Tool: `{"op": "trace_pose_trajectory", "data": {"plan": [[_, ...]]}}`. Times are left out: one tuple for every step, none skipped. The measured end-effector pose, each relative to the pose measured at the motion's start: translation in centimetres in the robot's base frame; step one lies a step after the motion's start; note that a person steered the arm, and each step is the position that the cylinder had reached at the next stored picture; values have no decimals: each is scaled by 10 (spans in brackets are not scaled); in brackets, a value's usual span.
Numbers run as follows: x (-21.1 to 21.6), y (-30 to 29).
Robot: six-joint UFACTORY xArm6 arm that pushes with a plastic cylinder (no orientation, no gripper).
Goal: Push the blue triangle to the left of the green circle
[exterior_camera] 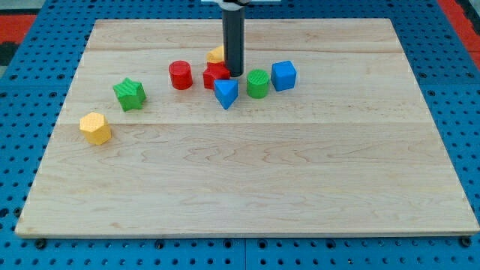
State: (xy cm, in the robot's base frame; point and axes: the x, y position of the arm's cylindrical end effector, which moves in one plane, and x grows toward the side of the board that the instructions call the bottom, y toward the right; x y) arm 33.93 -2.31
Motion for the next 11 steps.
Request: {"op": "trace_pose_trajectory", "data": {"plan": [[28, -56], [33, -88], [48, -75], [78, -30], [55, 75], [53, 71], [54, -3], [55, -71], [38, 14], [38, 113], [37, 208]]}}
